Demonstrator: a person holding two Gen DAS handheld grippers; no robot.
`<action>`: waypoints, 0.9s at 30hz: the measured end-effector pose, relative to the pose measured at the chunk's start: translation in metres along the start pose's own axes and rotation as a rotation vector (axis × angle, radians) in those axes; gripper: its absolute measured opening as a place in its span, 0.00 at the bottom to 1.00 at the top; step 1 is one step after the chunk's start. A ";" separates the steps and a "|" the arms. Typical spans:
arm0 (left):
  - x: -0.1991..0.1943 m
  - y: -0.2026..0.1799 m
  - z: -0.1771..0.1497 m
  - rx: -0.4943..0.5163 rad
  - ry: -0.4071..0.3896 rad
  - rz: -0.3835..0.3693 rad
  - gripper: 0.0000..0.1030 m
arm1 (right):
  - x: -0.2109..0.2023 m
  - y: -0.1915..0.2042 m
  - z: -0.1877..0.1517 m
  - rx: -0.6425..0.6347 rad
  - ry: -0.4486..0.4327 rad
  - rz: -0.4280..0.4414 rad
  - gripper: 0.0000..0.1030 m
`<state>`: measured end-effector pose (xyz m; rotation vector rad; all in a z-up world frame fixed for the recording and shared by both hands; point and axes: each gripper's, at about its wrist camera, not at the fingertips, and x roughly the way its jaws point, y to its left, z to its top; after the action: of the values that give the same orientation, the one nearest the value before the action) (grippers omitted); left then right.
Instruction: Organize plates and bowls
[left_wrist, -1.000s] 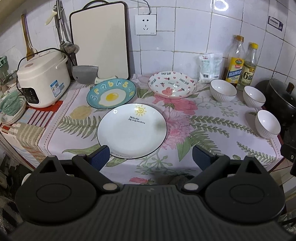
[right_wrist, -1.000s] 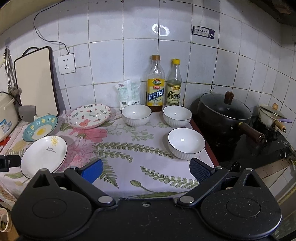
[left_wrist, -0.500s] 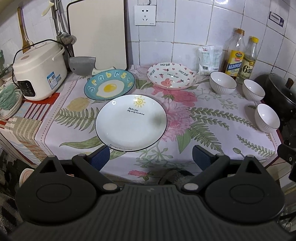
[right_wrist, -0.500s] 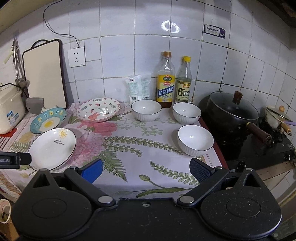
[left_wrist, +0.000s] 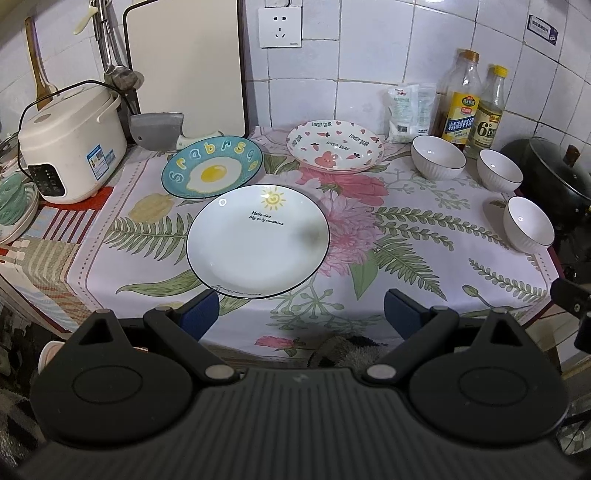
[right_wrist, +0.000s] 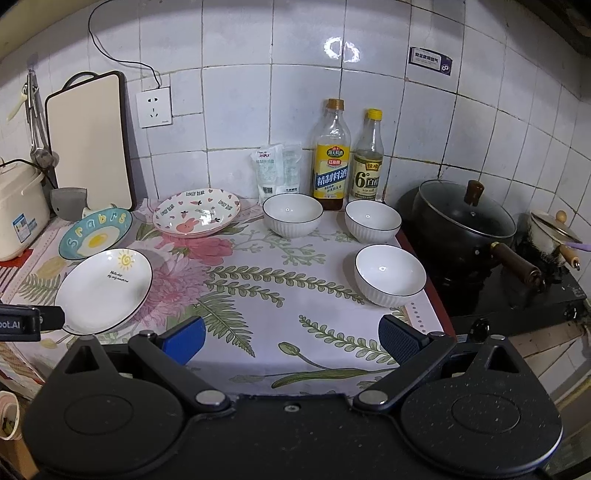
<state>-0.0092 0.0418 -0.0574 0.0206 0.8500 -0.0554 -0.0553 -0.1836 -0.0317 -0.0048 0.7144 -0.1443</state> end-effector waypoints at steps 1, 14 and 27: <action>0.000 0.000 0.000 0.000 0.001 0.001 0.94 | 0.000 0.000 0.000 0.000 0.000 0.000 0.99; -0.009 0.004 -0.001 -0.001 -0.005 -0.021 0.94 | 0.001 0.002 0.000 -0.005 0.001 -0.010 0.99; -0.009 0.003 -0.001 0.001 -0.006 -0.020 0.94 | 0.002 0.002 -0.002 -0.007 0.005 -0.014 0.99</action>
<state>-0.0156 0.0455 -0.0514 0.0126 0.8446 -0.0741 -0.0545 -0.1822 -0.0344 -0.0163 0.7201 -0.1555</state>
